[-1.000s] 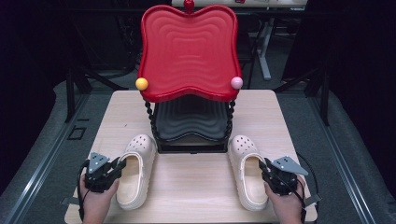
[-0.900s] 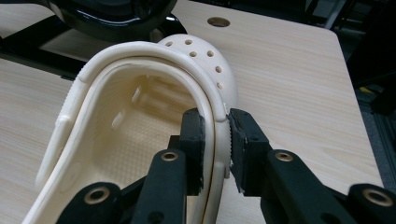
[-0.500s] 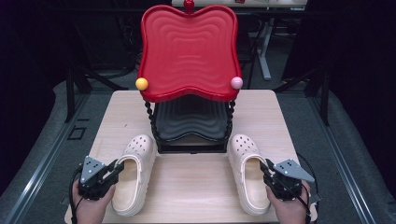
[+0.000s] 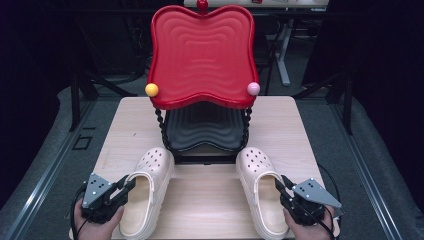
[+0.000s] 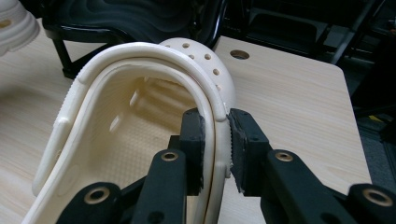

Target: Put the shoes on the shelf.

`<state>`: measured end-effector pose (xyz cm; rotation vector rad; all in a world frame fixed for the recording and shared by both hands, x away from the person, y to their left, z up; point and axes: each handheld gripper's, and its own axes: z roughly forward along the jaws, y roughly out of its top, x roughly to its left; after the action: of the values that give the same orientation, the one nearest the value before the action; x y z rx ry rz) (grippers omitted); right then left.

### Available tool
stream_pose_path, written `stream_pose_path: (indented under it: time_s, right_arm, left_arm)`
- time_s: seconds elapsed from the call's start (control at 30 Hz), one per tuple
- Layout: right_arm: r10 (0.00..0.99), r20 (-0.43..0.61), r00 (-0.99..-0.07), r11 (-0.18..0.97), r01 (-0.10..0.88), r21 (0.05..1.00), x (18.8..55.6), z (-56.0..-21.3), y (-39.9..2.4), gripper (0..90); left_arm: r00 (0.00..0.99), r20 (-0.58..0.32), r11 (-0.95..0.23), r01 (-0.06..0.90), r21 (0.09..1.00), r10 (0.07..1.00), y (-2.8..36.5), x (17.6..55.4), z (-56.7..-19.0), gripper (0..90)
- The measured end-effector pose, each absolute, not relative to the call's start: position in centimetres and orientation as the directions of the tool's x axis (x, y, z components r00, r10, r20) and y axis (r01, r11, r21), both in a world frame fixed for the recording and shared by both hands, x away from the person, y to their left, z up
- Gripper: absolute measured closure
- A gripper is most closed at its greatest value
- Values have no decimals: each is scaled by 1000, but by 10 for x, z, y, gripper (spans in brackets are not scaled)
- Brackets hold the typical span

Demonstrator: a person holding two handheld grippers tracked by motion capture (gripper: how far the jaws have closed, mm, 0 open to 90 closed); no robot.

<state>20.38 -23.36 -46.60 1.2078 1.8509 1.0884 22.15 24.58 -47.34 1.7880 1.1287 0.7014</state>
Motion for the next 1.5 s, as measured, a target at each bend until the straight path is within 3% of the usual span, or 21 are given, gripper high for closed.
stream_pose_path:
  time_s: [0.57, 1.5]
  right_arm:
    - [902, -100, -420, 249, 317, 915, 213, -448, -204, 759]
    - [901, -67, -429, 212, 300, 930, 254, -445, -174, 759]
  left_arm:
    - [499, 0, -198, 345, 918, 867, 211, 233, -454, 757]
    - [525, -1, -205, 335, 920, 851, 182, 268, -449, 757]
